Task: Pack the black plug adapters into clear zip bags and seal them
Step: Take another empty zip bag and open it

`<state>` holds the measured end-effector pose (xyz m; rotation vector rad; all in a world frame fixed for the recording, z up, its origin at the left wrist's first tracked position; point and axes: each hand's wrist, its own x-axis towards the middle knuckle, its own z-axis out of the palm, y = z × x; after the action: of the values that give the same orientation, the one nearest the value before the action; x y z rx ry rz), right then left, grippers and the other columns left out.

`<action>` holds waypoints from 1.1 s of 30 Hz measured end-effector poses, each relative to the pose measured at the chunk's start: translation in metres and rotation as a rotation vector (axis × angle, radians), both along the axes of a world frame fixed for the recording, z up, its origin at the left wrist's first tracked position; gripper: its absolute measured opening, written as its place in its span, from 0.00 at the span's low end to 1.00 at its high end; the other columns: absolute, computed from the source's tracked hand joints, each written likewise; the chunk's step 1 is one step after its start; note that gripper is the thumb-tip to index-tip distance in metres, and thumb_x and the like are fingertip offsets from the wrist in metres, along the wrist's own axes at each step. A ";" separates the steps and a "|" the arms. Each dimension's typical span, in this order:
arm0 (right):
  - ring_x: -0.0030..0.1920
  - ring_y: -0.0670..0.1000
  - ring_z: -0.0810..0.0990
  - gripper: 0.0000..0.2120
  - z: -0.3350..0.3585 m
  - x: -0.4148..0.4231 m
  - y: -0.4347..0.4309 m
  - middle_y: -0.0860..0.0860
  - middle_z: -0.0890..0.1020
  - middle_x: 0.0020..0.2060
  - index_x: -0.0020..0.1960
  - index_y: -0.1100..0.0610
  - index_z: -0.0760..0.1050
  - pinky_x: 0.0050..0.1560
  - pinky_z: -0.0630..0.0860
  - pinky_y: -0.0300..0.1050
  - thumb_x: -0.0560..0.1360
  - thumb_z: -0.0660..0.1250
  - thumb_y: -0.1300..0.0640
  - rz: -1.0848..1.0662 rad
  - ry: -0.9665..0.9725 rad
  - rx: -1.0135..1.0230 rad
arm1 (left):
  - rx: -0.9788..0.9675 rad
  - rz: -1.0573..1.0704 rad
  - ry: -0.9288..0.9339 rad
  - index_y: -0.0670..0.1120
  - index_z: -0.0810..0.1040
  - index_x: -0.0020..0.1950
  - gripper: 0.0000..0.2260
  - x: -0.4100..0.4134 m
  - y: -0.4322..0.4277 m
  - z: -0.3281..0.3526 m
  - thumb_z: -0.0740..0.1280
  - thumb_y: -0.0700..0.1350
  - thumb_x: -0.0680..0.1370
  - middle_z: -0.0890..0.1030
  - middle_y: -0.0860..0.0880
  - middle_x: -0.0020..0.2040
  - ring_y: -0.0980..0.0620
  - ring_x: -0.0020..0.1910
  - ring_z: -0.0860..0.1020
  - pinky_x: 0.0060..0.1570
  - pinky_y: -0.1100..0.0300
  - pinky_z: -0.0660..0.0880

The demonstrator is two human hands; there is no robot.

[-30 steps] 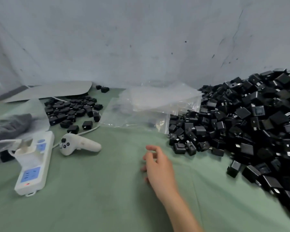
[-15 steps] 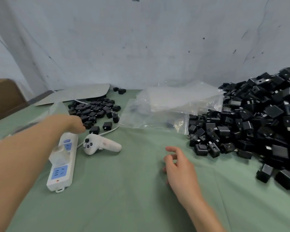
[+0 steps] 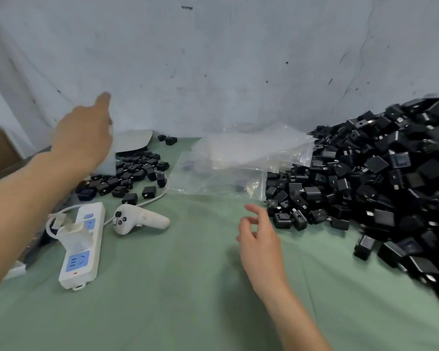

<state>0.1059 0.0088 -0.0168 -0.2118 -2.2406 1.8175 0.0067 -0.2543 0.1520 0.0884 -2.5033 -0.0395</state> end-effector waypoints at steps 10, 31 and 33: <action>0.66 0.49 0.70 0.23 0.056 0.098 0.083 0.48 0.70 0.64 0.71 0.57 0.66 0.67 0.65 0.40 0.77 0.57 0.64 -0.705 0.694 0.117 | -0.233 -0.946 -0.087 0.53 0.85 0.57 0.27 0.199 0.143 -0.145 0.73 0.36 0.60 0.86 0.58 0.50 0.59 0.55 0.79 0.61 0.64 0.72; 0.51 0.51 0.72 0.02 -0.005 0.135 0.067 0.44 0.75 0.49 0.51 0.49 0.69 0.53 0.67 0.48 0.78 0.61 0.53 -0.145 -0.006 0.419 | 0.224 -0.819 -0.415 0.62 0.67 0.71 0.38 0.235 0.118 -0.191 0.63 0.33 0.67 0.81 0.57 0.52 0.58 0.51 0.76 0.52 0.75 0.66; 0.51 0.52 0.72 0.03 -0.008 0.149 0.075 0.45 0.75 0.48 0.48 0.49 0.68 0.54 0.69 0.51 0.77 0.62 0.55 -0.242 -0.051 0.294 | 0.303 -0.777 -0.411 0.63 0.65 0.71 0.33 0.237 0.117 -0.197 0.62 0.36 0.71 0.79 0.63 0.59 0.59 0.58 0.76 0.60 0.73 0.64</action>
<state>0.2544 0.0833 -0.0252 -0.4546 -2.3629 1.3588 0.2438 -0.1374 -0.0454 -0.8283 -2.7519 -0.7848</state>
